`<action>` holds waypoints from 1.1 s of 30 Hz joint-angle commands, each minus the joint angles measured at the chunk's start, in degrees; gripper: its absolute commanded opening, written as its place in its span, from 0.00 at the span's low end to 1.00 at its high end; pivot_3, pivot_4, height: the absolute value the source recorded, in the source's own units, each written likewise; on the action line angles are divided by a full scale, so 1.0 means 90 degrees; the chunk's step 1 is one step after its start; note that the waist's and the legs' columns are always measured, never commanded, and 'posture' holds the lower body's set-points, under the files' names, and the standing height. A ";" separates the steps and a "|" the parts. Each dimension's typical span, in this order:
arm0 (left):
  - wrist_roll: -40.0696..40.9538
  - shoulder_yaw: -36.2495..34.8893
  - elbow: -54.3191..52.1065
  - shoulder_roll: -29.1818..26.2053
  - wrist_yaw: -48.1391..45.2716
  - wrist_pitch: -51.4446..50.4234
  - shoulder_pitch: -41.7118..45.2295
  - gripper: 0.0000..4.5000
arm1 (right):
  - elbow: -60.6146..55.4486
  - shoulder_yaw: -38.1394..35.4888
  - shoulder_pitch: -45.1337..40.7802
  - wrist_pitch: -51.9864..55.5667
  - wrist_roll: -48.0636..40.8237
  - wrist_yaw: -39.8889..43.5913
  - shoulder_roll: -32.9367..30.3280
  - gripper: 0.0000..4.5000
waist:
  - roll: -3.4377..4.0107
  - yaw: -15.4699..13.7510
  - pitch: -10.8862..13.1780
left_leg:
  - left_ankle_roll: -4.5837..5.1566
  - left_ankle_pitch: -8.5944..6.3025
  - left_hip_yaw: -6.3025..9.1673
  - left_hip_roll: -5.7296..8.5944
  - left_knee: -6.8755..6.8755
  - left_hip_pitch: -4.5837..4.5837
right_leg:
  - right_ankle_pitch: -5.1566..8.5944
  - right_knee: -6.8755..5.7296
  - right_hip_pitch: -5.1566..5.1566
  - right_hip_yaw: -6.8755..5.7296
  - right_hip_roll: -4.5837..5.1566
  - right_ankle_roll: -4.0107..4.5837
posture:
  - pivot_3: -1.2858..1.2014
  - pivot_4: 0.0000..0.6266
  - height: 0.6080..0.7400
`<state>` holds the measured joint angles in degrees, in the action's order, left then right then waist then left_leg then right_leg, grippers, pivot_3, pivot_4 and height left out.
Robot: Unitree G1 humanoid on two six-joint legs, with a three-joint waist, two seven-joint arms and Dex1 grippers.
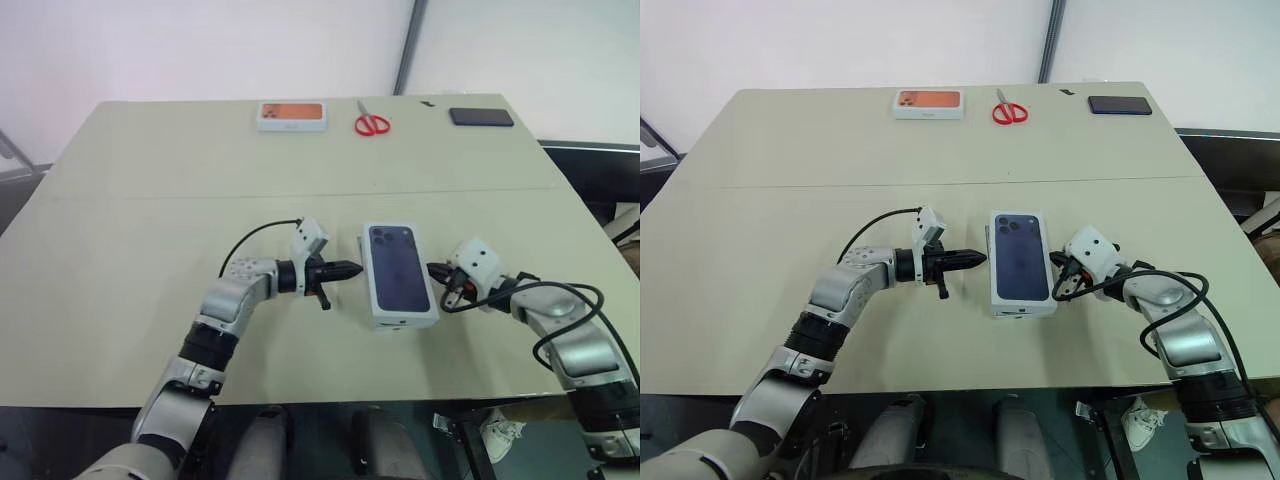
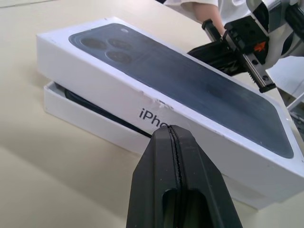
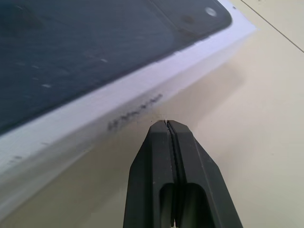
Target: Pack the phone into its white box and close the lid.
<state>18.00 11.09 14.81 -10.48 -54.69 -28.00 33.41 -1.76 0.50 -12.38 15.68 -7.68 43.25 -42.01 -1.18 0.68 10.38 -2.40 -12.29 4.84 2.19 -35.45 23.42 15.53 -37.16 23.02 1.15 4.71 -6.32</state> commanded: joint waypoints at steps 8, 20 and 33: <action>0.0038 0.0061 -0.0099 0.0100 -0.0043 0.0152 0.0024 0.00 | -0.0271 -0.0148 -0.0127 -0.0032 -0.0121 0.0001 0.0143 0.00 | 0.0000 -0.0002 0.0000 | 0.0000 0.0000 -0.0001 0.0000 -0.0001 0.0000 | 0.0000 0.0000 0.0000 0.0000 0.0001 0.0000 | 0.52 0.24 1.00; 0.0088 0.0178 -0.0584 0.0008 -0.0110 -0.0080 -0.0169 0.00 | -0.0663 -0.0228 0.0137 0.0082 -0.0345 0.0201 0.0113 0.00 | 0.0001 0.0003 0.0000 | 0.0000 0.0000 0.0001 0.0000 -0.0002 -0.0001 | 0.0000 -0.0002 -0.0001 0.0000 0.0000 0.0000 | 0.52 0.24 1.00; 0.0243 -0.0330 -0.0210 0.0036 0.0172 0.0294 0.0329 0.00 | -0.0336 -0.0521 -0.0257 -0.0040 -0.0324 0.0152 0.0024 0.00 | 0.0000 -0.0004 0.0000 | 0.0000 0.0000 -0.0001 0.0000 -0.0008 -0.0001 | 0.0000 -0.0003 -0.0002 0.0001 0.0000 0.0000 | 0.52 0.24 1.00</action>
<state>19.13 10.73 13.28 -10.50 -54.17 -27.52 33.87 -4.38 -1.70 -13.15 16.69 -9.82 44.94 -41.39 -1.18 0.64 10.38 -2.40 -12.29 4.84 2.19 -35.57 23.42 15.52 -37.19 22.99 1.14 4.70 -6.32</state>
